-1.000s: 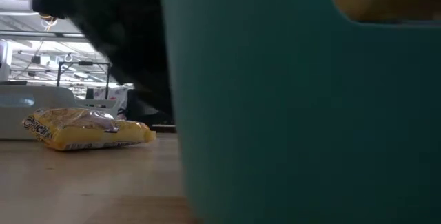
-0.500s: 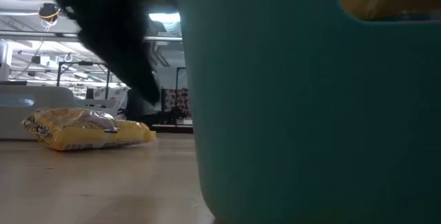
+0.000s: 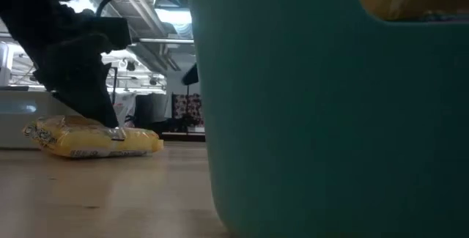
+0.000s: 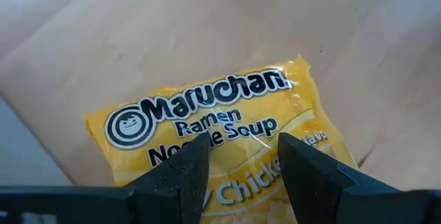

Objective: Sort Maruchan noodles
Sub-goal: Put the yellow noodle pack into the white bin

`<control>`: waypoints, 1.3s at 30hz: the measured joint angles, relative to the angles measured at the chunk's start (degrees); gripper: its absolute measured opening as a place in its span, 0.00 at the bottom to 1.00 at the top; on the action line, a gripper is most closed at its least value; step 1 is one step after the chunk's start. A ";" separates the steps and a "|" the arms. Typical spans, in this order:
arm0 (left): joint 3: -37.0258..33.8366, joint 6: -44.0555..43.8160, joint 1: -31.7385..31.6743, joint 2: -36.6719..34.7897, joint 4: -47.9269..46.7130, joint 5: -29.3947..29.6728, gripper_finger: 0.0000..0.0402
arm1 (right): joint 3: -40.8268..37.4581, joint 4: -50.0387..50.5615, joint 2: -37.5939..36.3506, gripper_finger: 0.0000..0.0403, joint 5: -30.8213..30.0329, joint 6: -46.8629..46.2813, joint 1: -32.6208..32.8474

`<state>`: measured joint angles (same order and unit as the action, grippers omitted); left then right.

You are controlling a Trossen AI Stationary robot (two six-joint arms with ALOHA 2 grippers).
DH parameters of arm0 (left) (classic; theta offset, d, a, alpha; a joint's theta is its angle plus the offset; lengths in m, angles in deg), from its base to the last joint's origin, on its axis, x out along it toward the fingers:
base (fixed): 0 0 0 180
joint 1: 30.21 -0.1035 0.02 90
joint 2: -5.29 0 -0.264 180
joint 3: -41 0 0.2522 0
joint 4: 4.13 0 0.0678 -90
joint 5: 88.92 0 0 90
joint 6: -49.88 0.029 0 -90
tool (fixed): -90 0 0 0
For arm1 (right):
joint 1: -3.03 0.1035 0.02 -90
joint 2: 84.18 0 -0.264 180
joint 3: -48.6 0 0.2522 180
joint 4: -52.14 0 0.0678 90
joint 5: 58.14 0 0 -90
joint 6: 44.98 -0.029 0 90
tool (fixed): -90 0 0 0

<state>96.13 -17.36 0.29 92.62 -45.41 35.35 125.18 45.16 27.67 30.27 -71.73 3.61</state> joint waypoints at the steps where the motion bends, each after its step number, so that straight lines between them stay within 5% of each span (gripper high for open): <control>1: -0.26 -0.03 0.03 0.16 0.27 0.21 0.41 | 0.79 0.26 0.94 0.75 -0.78 0.02 0.02; 13: -0.82 16.91 2.29 0.82 17.78 -2.76 0.41 | 5.51 3.41 5.51 0.75 0.72 1.30 -0.39; 26: 4.34 17.99 4.79 -8.35 6.20 -1.61 0.41 | 5.50 4.82 5.51 0.75 4.54 1.15 -0.66; 39: 4.34 19.63 5.17 -10.40 5.46 -1.19 0.41 | 5.52 4.20 5.46 0.81 10.90 -2.03 -2.14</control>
<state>100.47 2.26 5.46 82.22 -39.95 34.16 130.70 49.36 33.13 41.17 -73.77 1.46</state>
